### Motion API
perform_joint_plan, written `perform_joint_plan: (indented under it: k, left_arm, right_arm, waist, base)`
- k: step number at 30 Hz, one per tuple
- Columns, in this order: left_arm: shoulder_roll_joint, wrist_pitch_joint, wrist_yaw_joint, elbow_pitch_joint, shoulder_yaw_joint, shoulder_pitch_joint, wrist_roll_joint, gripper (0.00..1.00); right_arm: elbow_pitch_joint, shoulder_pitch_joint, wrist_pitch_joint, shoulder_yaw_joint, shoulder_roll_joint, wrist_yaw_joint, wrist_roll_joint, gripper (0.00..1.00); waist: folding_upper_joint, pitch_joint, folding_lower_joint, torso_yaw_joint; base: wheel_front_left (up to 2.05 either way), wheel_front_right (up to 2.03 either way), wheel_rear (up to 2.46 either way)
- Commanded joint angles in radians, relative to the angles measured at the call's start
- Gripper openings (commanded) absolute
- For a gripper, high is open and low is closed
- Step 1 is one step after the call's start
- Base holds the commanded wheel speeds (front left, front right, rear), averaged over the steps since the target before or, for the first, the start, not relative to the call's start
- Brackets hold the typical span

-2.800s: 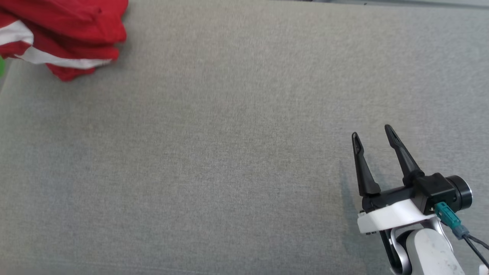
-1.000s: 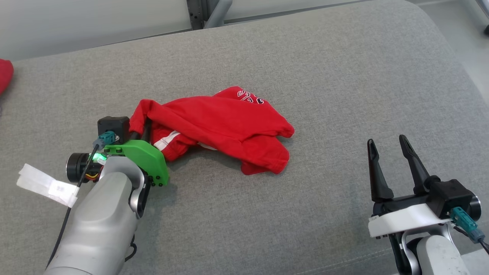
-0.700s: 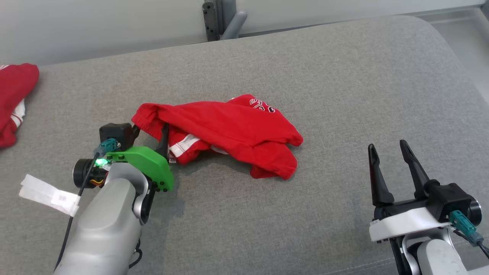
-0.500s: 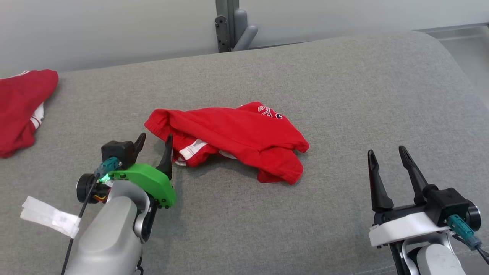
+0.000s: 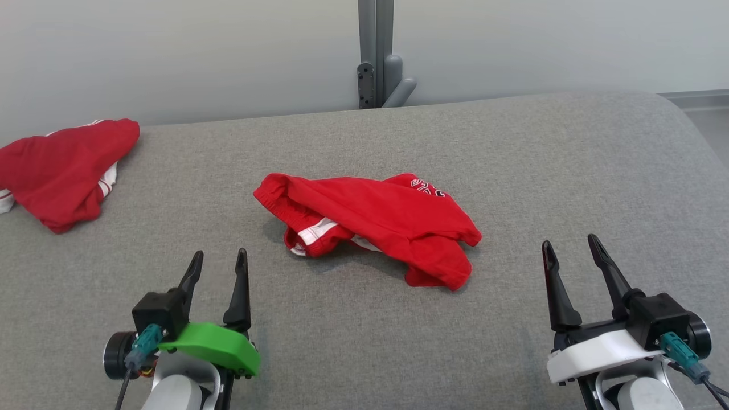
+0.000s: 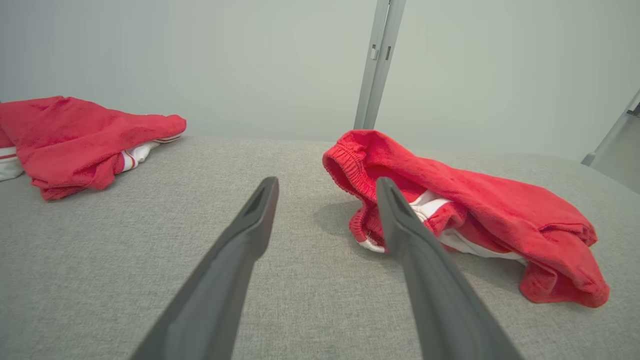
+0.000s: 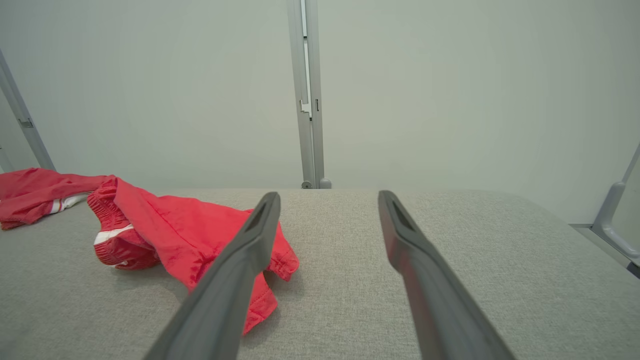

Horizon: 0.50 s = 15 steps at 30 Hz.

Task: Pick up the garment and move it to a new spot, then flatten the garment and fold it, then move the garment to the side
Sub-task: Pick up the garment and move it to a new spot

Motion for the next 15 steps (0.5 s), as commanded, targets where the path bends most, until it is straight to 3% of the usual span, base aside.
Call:
perform_joint_plan:
  k: [1,7,15]
  left_arm:
    - [-0.004,0.0,0.009,-0.023,0.016,0.028,0.011,1.0]
    - [-0.057,0.0,0.026,-0.187,0.135,0.186,0.074,1.0]
    - [-0.102,0.0,0.0,-0.247,0.194,0.272,0.126,1.0]
  right_arm:
    - [0.002,0.011,-0.001,0.002,-0.002,0.0,-0.006,1.0]
    - [-0.001,0.031,-0.001,0.004,-0.002,0.0,0.011,1.0]
    - [0.009,0.061,-0.001,-0.008,-0.002,0.0,0.033,1.0]
  waist:
    - [0.0017,-0.006,0.0,0.006]
    - [0.0017,-0.015,0.0,0.017]
    - [0.0017,-0.017,0.0,0.037]
  base:
    - [0.0,0.0,0.0]
    - [0.0,0.0,0.0]
    - [0.0,0.0,0.0]
